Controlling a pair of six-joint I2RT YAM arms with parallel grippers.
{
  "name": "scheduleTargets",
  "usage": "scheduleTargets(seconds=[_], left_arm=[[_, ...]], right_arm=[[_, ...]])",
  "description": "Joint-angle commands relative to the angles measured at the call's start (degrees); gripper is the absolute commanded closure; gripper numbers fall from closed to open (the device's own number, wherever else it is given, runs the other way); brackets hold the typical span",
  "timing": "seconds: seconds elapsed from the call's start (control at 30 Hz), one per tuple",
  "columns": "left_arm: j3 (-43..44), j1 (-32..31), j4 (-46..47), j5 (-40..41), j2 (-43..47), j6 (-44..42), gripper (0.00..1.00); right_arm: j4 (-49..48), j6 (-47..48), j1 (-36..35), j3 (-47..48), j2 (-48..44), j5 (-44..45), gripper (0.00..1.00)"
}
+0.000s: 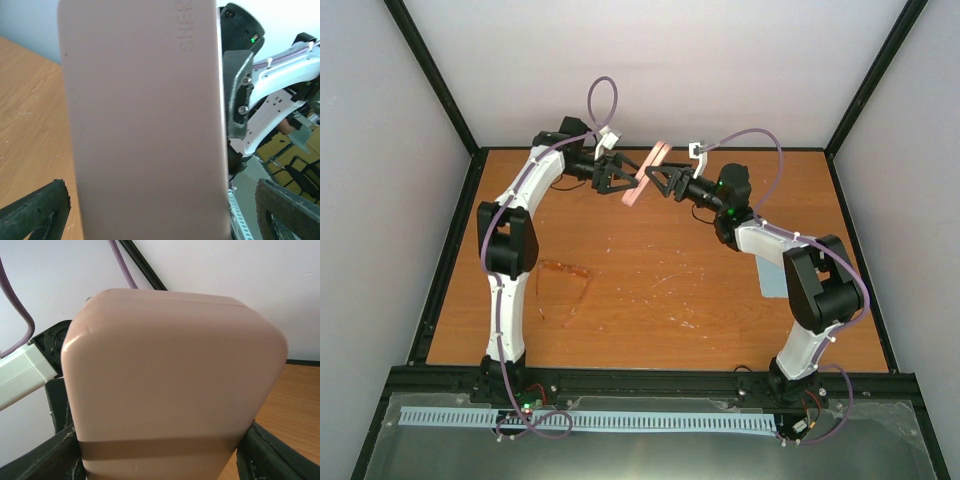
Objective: Organize the sunglasses
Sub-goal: Open the sunglasses case.
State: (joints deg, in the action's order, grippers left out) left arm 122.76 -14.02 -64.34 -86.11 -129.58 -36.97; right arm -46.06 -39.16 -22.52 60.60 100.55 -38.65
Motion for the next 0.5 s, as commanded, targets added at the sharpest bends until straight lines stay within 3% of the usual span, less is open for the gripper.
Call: scheduleTargets(seconds=[0.0, 0.2, 0.33, 0.47], left_arm=[[2.05, -0.62, 1.78, 5.62, 2.49, -1.78, 0.00], [1.73, -1.27, 4.98, 11.59, 2.40, -0.22, 0.00], [1.00, -0.98, 7.12, 11.15, 2.21, 1.72, 0.00], [0.74, -0.22, 8.75, 11.07, 1.85, 2.77, 0.00]], right_arm=[[-1.82, 0.71, 0.07, -0.21, -3.24, -1.65, 0.64], [-2.27, -0.11, 0.02, -0.11, -3.43, -3.06, 0.64], [-1.50, -0.43, 0.02, -0.07, -3.91, -4.49, 0.65], [1.14, 0.96, 0.02, -0.46, -5.31, -5.39, 0.73]])
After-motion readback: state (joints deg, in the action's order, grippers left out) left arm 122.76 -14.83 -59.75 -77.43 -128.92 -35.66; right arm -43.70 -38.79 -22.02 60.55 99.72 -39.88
